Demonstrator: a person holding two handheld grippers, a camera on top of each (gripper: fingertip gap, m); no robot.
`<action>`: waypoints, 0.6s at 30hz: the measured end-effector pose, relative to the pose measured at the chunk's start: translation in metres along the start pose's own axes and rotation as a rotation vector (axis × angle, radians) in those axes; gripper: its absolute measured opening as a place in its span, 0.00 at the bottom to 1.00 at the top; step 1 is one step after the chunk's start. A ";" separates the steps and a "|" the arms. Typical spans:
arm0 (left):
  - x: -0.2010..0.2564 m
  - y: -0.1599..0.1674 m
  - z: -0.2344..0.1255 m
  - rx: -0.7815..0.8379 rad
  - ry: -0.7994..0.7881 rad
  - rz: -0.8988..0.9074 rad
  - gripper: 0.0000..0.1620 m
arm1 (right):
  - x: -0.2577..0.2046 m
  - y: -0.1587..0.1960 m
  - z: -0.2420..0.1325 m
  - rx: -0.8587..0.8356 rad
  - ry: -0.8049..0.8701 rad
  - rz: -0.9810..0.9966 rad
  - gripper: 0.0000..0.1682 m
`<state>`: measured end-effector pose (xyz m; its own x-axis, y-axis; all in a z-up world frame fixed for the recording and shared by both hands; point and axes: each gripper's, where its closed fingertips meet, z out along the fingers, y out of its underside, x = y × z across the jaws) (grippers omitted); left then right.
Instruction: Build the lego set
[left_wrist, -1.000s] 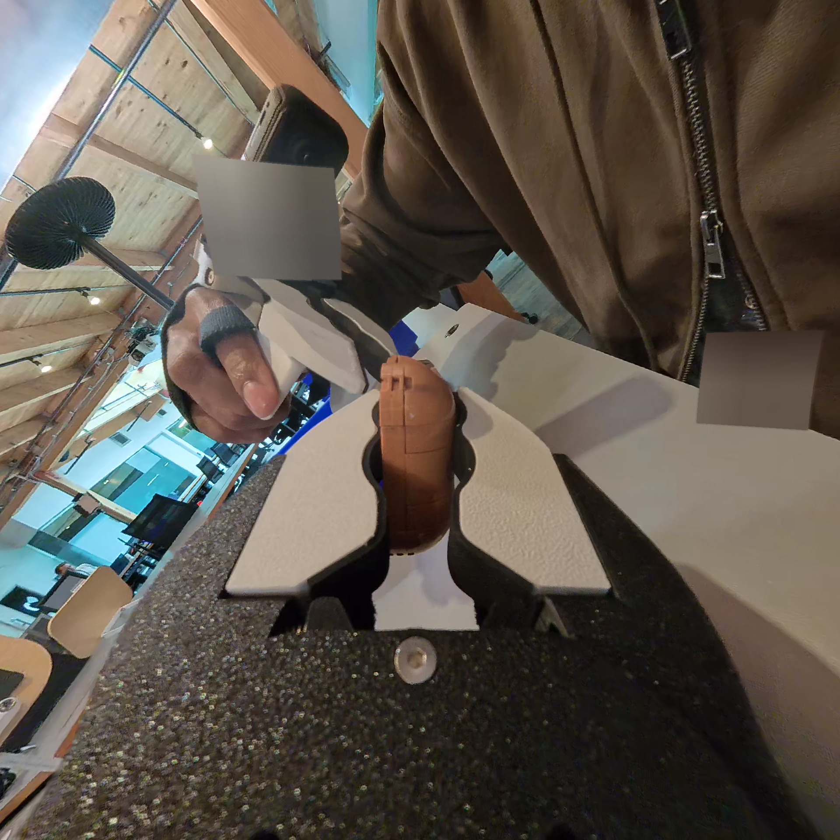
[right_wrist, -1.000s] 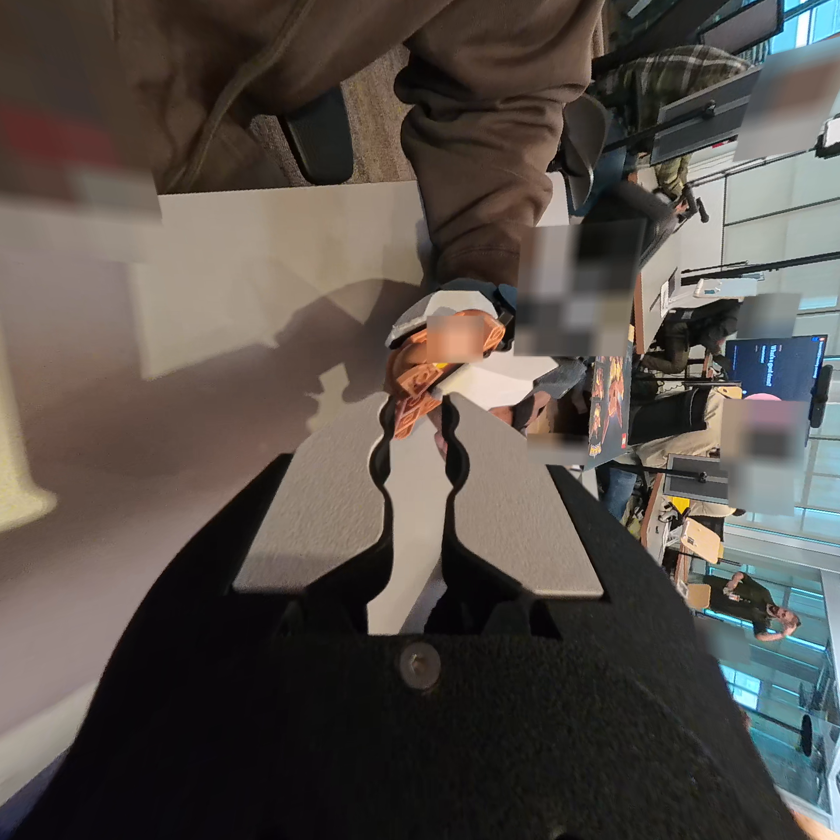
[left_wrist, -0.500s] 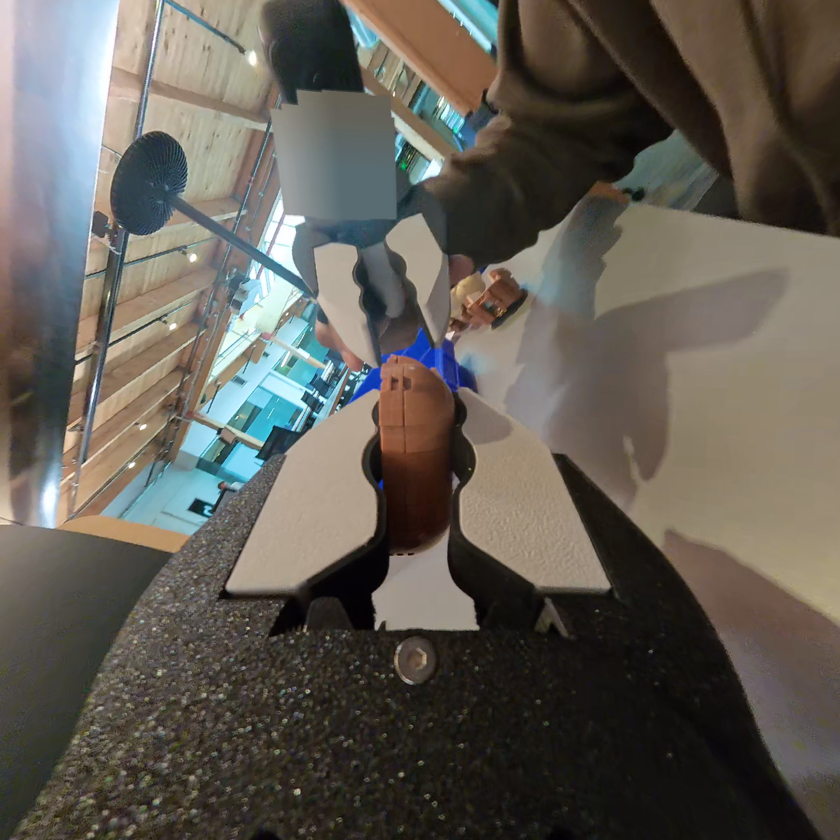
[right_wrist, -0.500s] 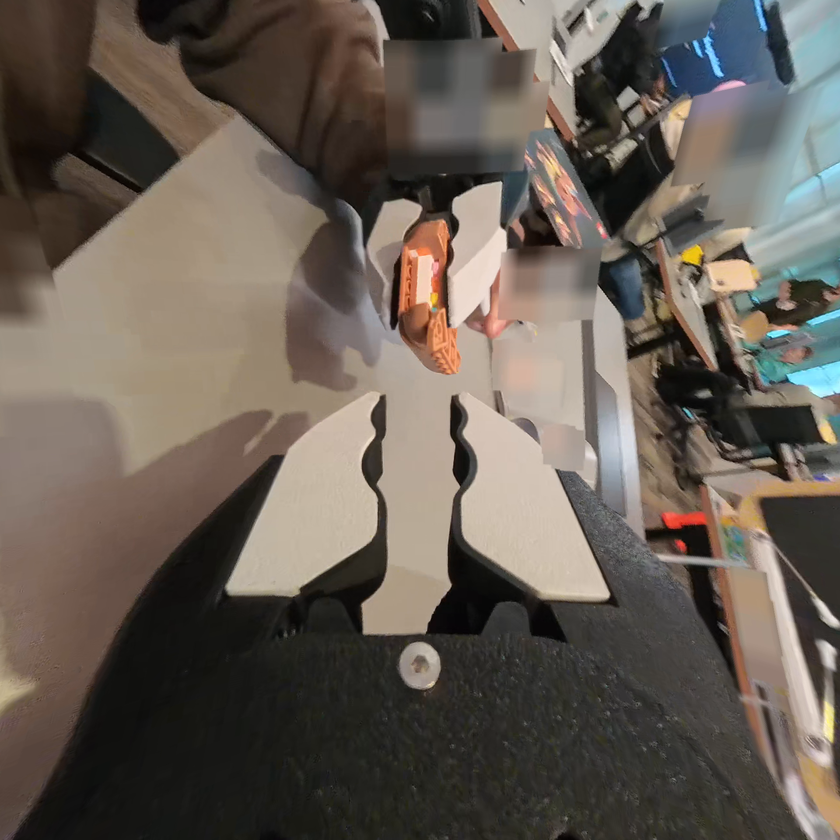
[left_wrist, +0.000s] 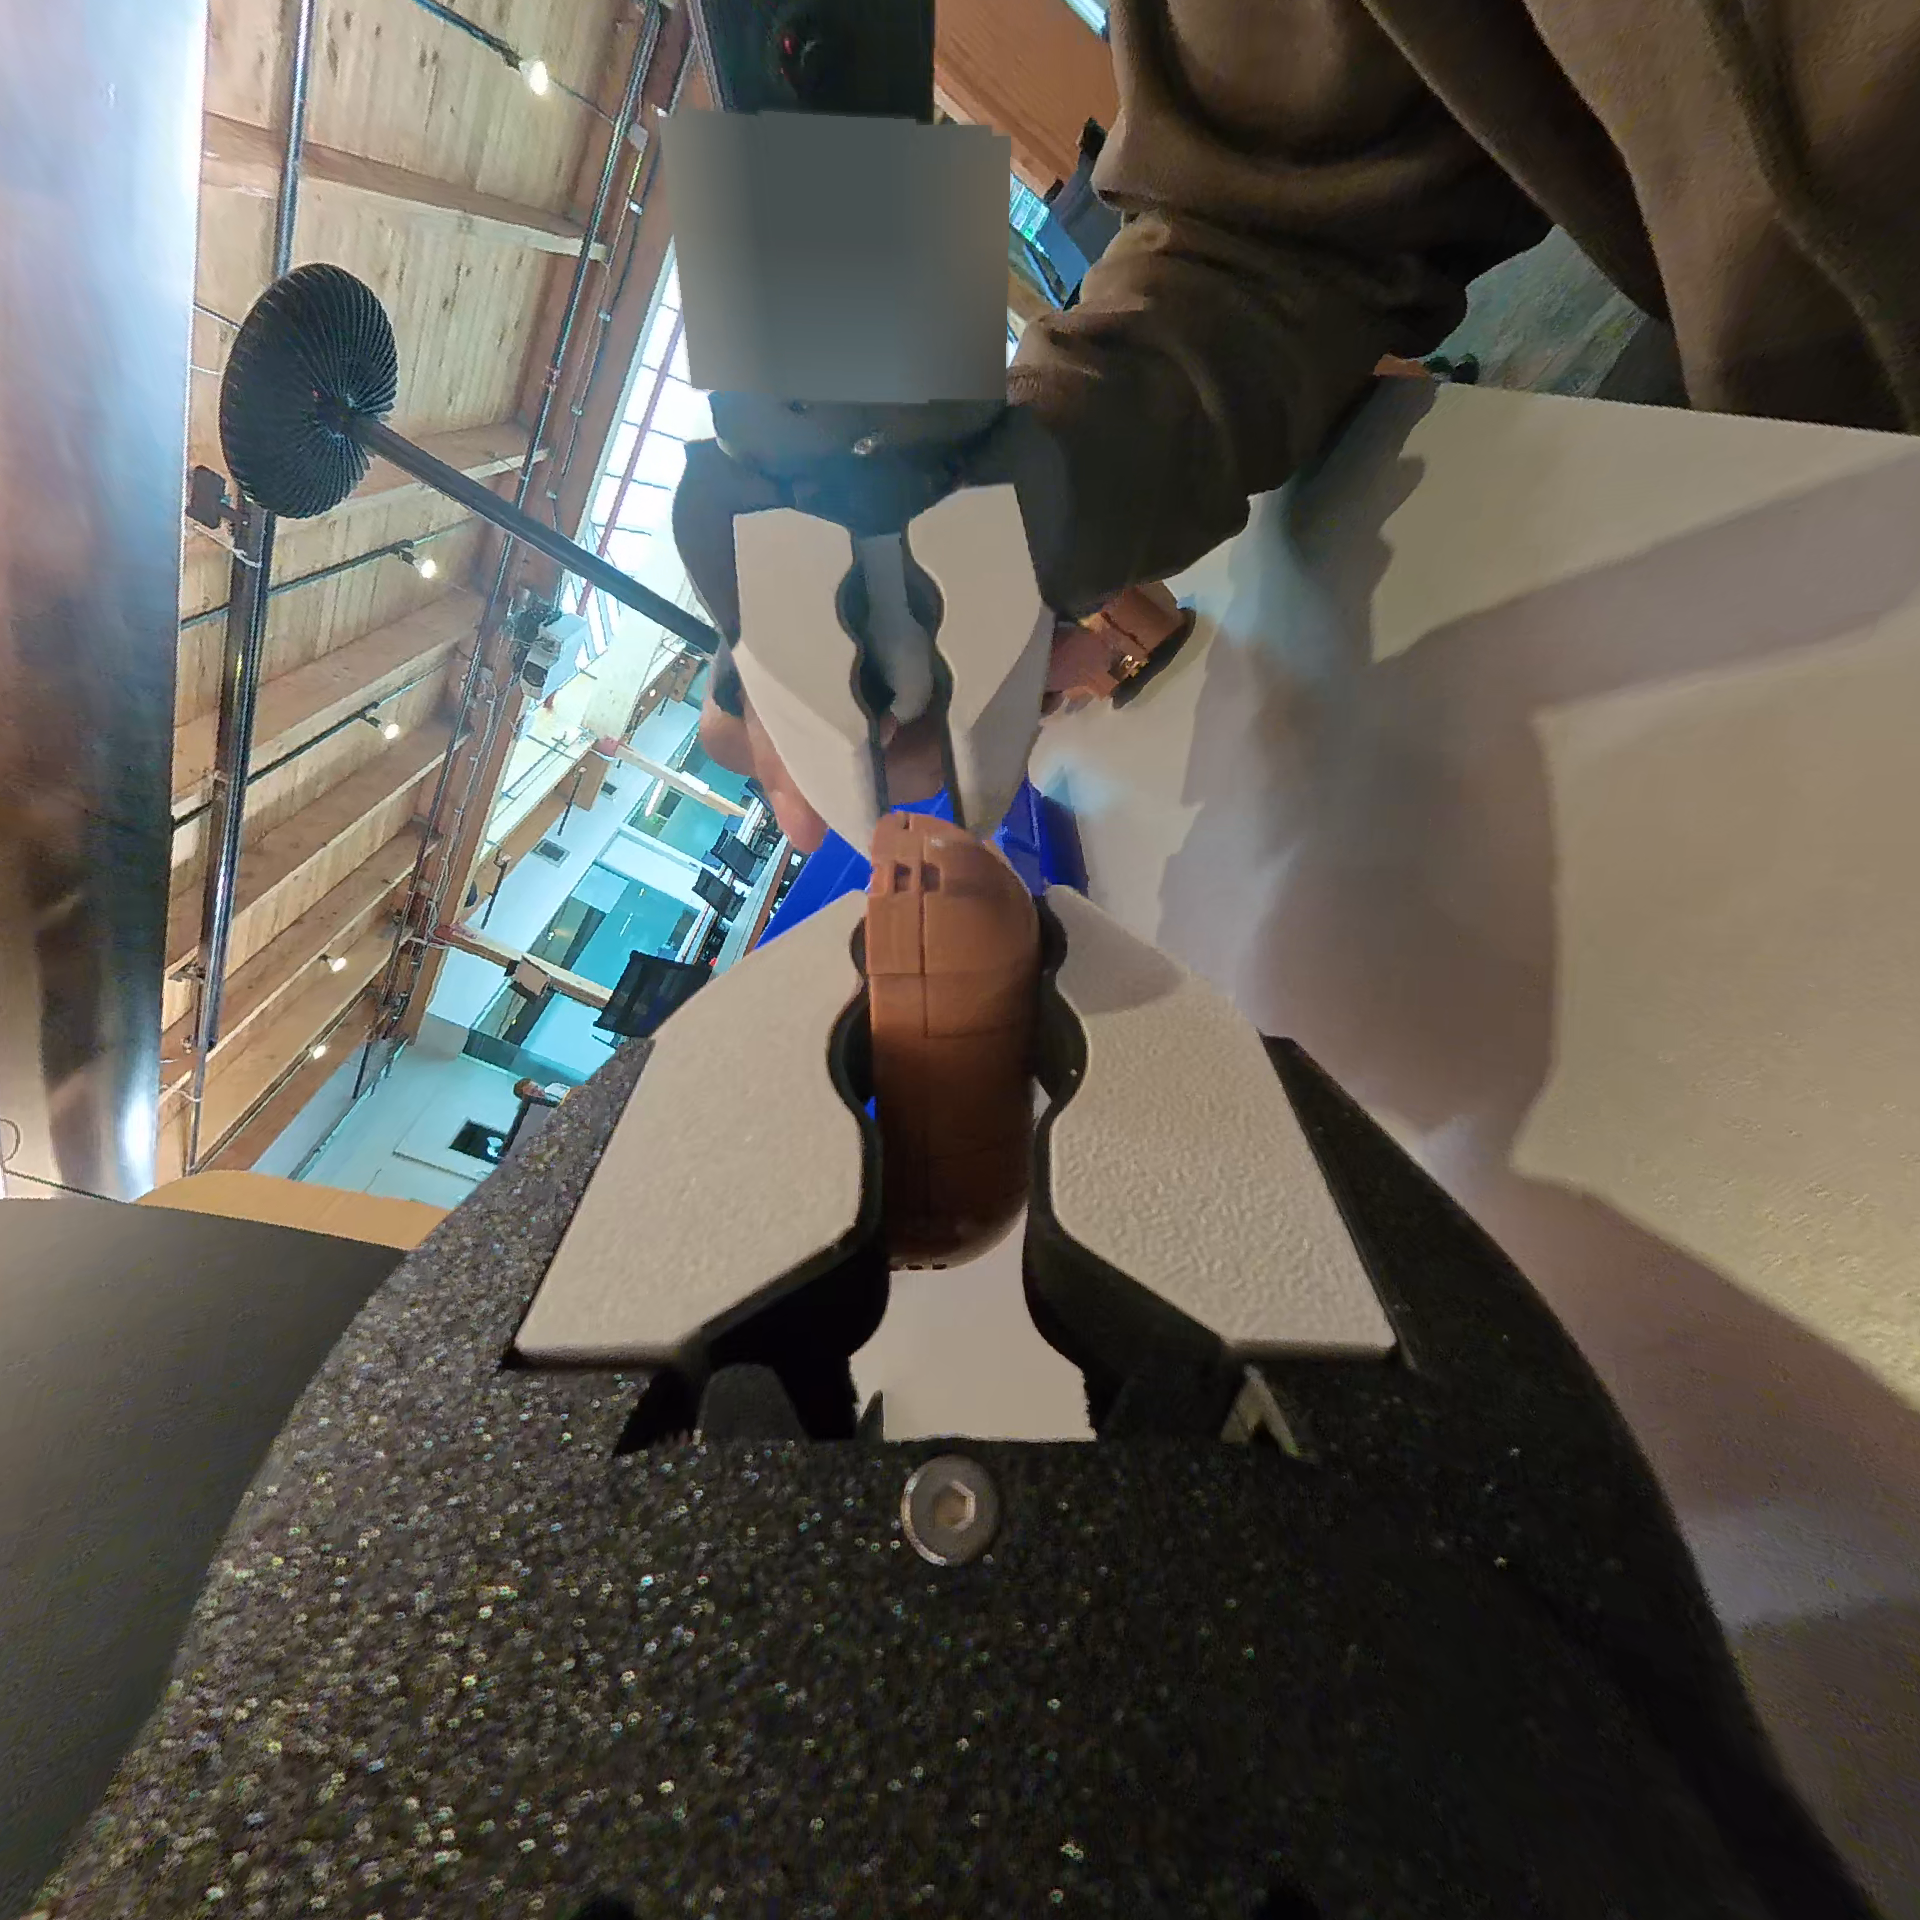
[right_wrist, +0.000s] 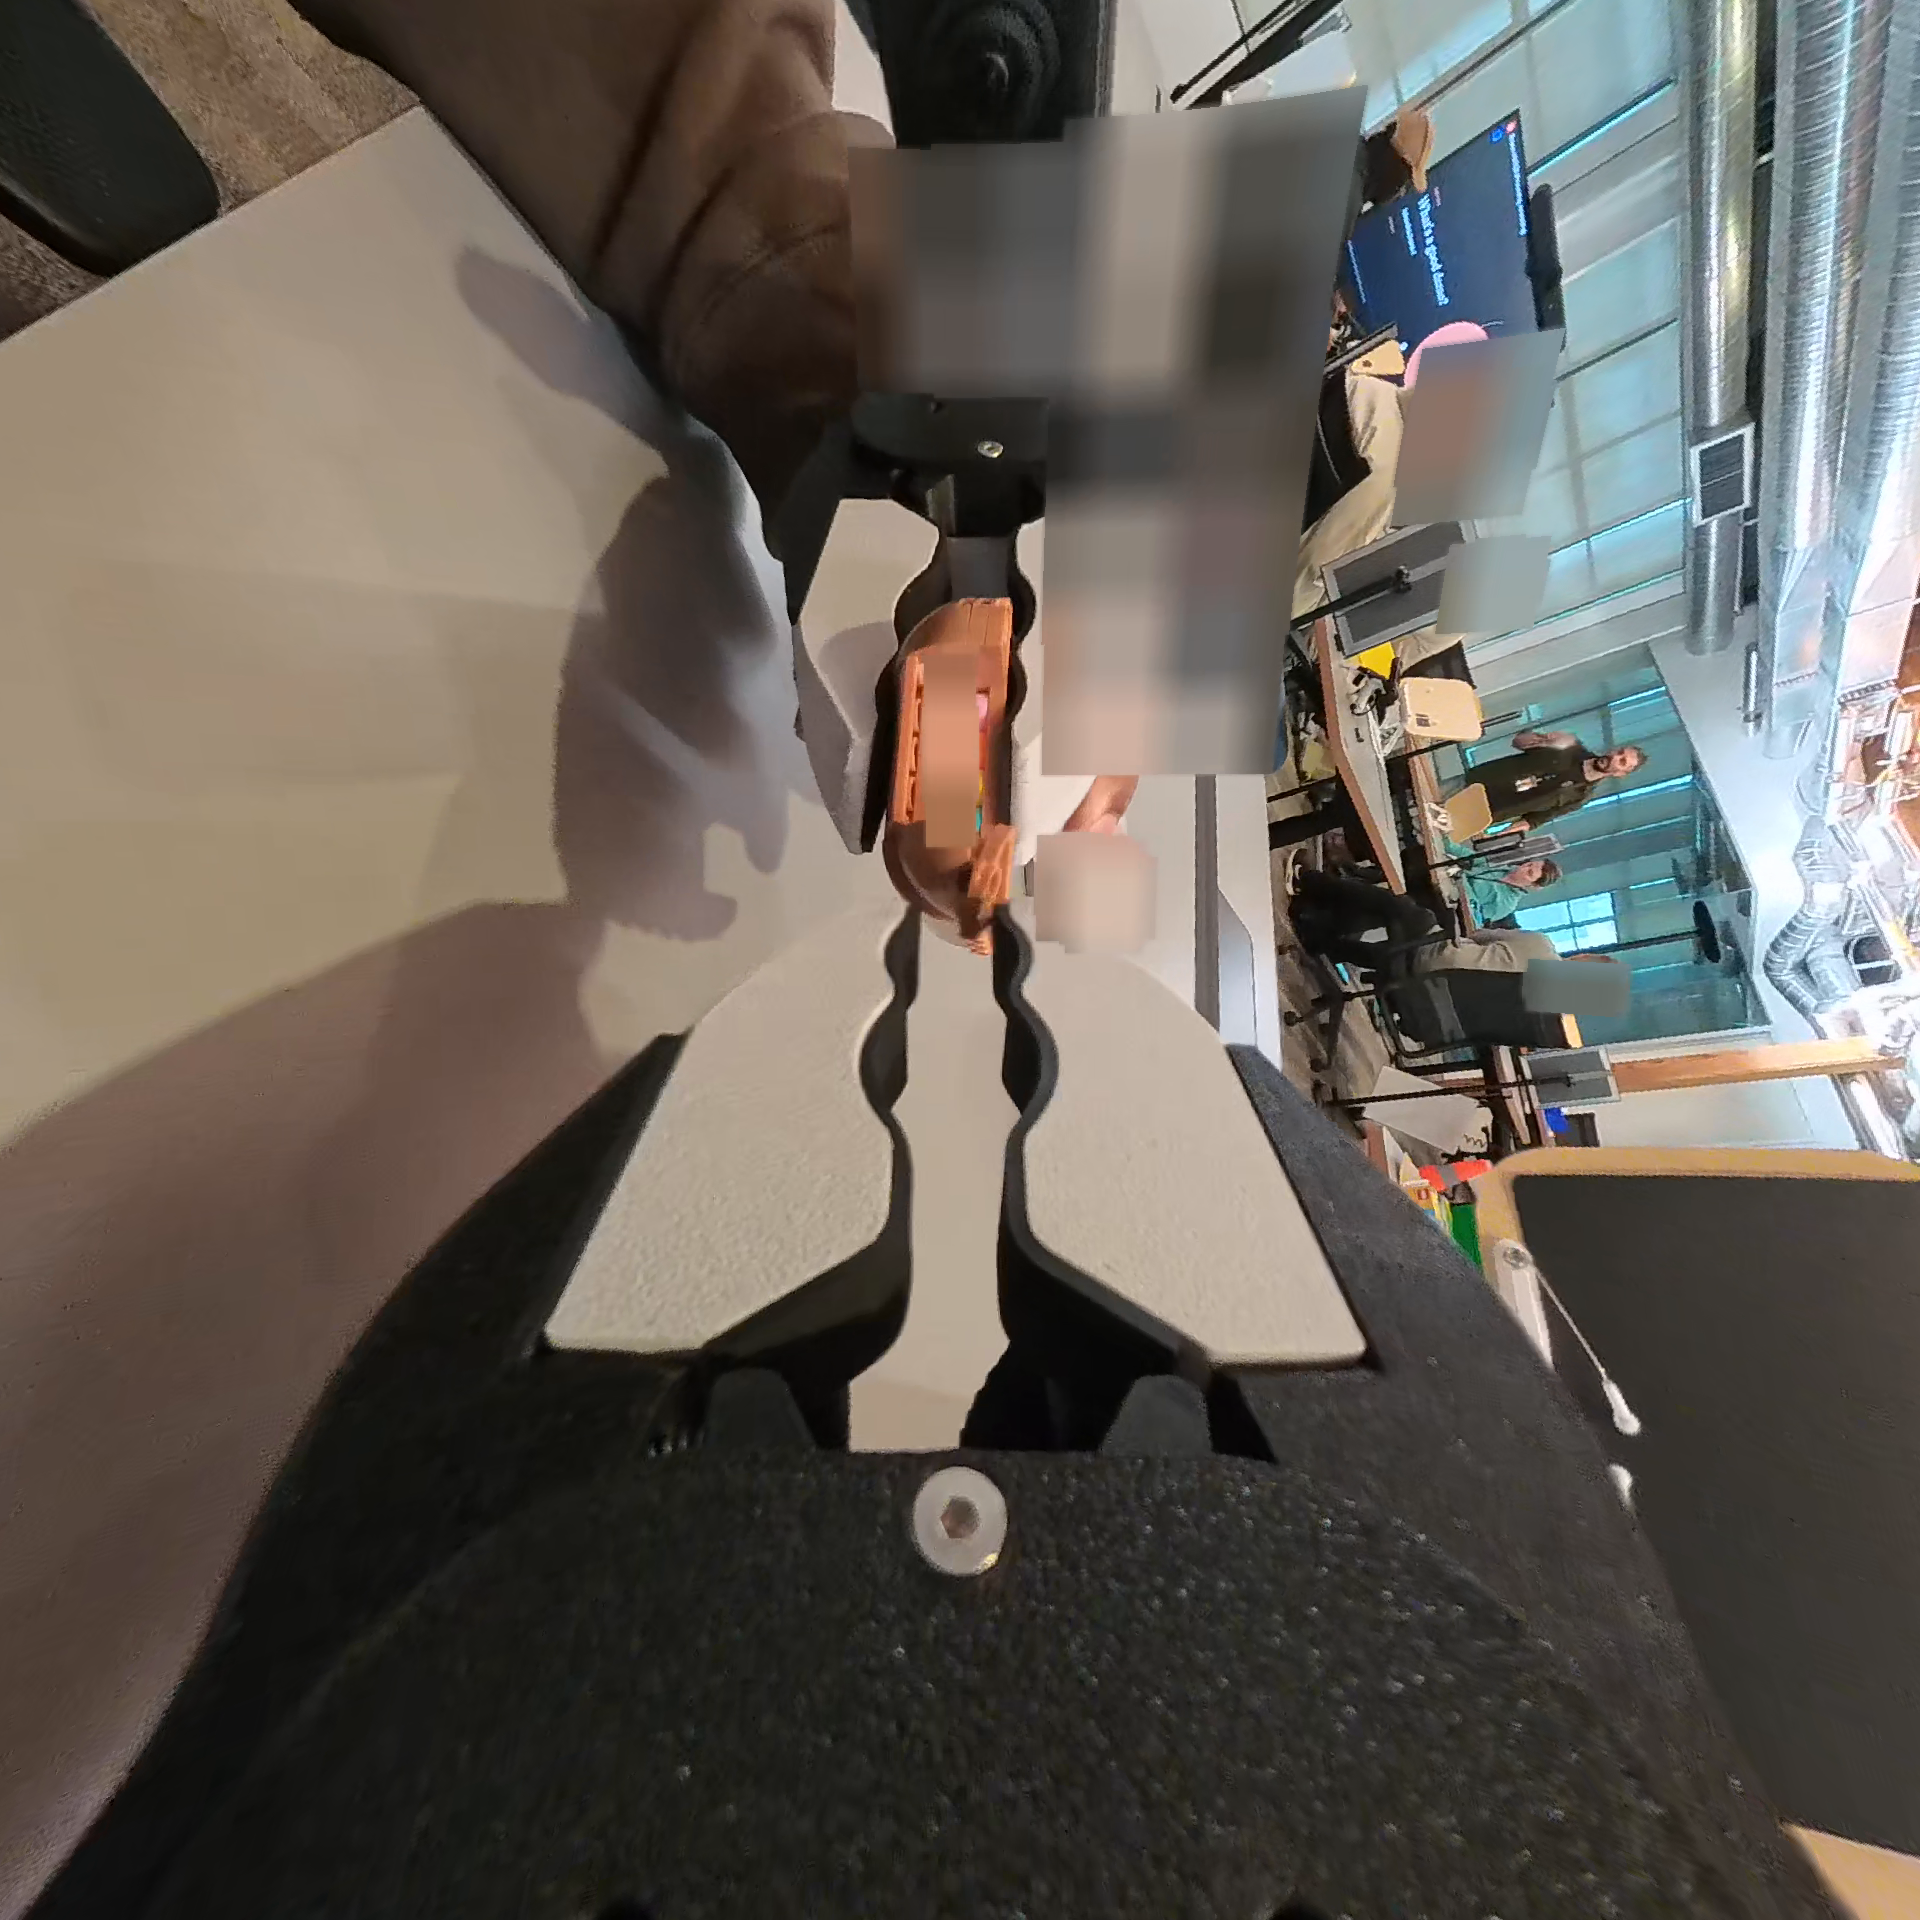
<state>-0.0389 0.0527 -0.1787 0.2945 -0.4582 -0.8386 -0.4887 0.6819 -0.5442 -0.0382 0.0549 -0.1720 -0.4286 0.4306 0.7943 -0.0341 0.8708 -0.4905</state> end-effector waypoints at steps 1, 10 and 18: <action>0.001 -0.001 0.000 0.003 0.006 0.005 0.16 | 0.000 -0.001 0.000 0.005 0.006 -0.009 0.05; 0.010 -0.013 0.002 0.041 0.041 0.030 0.16 | -0.008 -0.013 -0.006 0.097 -0.027 -0.153 0.03; 0.015 -0.023 0.004 0.073 0.061 0.030 0.16 | -0.014 -0.022 -0.010 0.202 -0.107 -0.206 0.03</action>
<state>-0.0199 0.0329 -0.1788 0.2289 -0.4693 -0.8529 -0.4347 0.7347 -0.5209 -0.0221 0.0322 -0.1687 -0.4861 0.2135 0.8474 -0.3041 0.8678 -0.3930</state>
